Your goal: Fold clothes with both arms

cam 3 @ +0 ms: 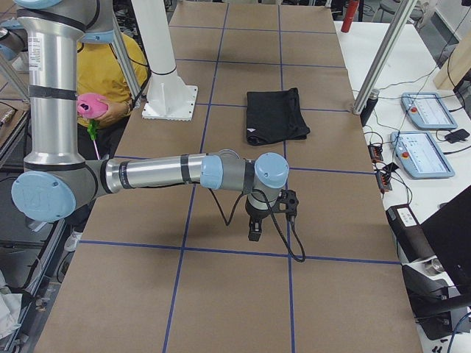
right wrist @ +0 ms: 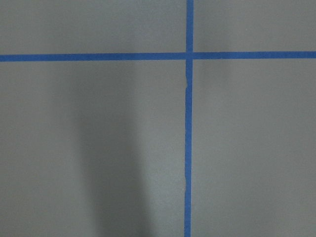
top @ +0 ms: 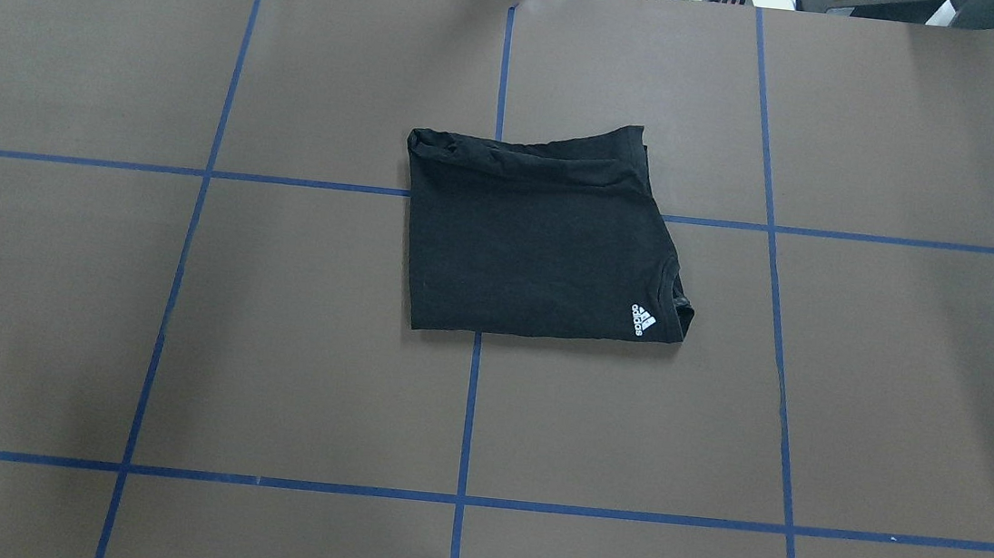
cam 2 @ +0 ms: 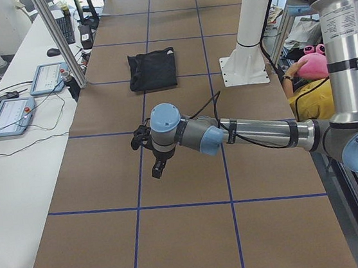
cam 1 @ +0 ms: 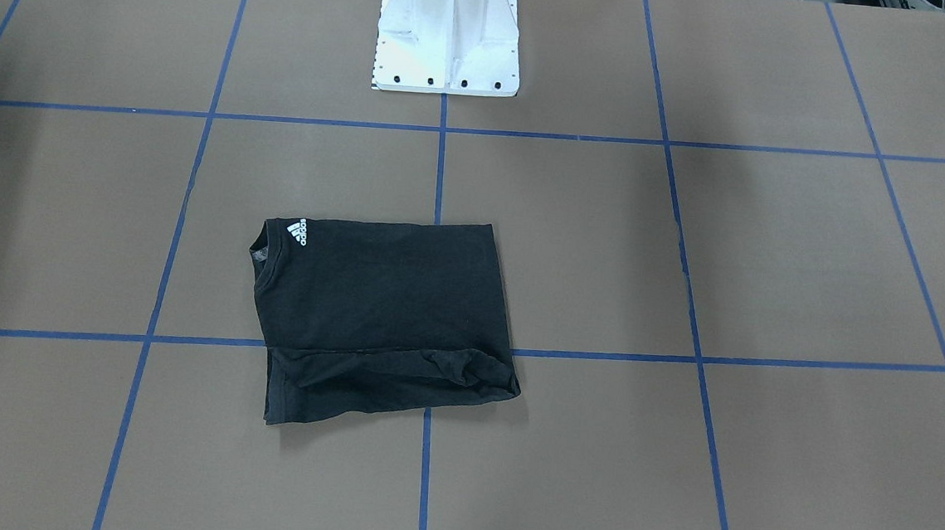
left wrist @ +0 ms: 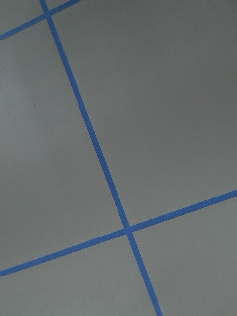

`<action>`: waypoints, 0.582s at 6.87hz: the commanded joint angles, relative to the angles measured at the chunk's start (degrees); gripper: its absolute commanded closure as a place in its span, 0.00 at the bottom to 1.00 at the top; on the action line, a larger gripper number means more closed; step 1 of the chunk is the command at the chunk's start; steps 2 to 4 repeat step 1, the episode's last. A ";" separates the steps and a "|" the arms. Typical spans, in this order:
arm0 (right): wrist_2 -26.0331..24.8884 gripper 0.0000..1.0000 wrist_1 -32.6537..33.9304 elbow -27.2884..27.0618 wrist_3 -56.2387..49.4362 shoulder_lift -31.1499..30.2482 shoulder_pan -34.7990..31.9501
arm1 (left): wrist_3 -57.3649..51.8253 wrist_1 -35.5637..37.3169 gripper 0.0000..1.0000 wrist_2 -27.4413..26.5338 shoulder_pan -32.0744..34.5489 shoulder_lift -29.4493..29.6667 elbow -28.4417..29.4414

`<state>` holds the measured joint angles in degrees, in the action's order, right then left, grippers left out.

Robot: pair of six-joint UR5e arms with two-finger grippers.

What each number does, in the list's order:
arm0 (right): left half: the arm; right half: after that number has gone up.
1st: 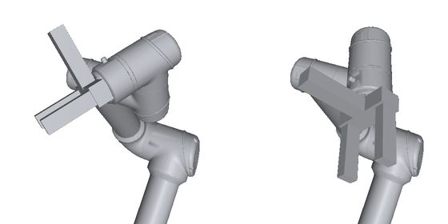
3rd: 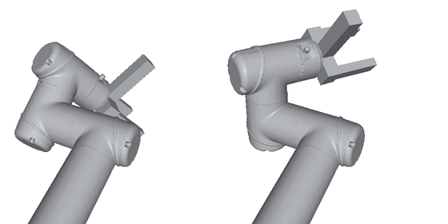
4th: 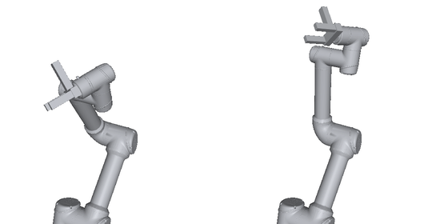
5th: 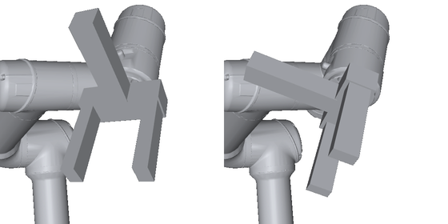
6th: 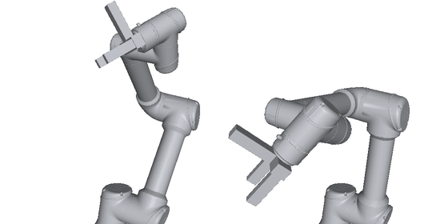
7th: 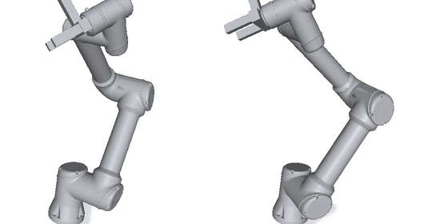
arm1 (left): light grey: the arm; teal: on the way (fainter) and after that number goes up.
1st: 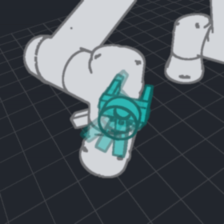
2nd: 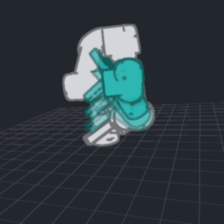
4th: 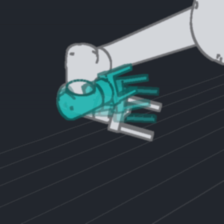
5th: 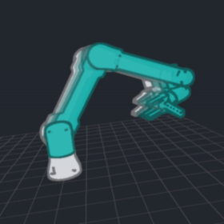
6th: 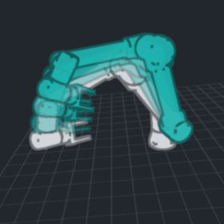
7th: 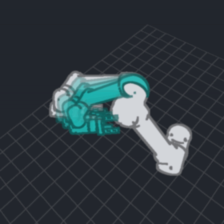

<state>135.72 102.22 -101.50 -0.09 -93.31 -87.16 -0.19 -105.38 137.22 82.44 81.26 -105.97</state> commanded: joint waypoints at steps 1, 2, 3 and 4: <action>0.26 0.00 -0.09 0.08 -0.17 -0.12 -0.03 | 0.01 0.00 0.01 -0.02 0.00 0.12 -0.38; 0.26 0.00 -0.09 0.08 -0.17 -0.12 -0.03 | 0.01 0.00 0.01 -0.02 0.00 0.12 -0.38; 0.26 0.00 -0.09 0.08 -0.17 -0.12 -0.03 | 0.01 0.00 0.01 -0.02 0.00 0.12 -0.38; 0.26 0.00 -0.09 0.08 -0.17 -0.12 -0.03 | 0.01 0.00 0.01 -0.02 0.00 0.12 -0.38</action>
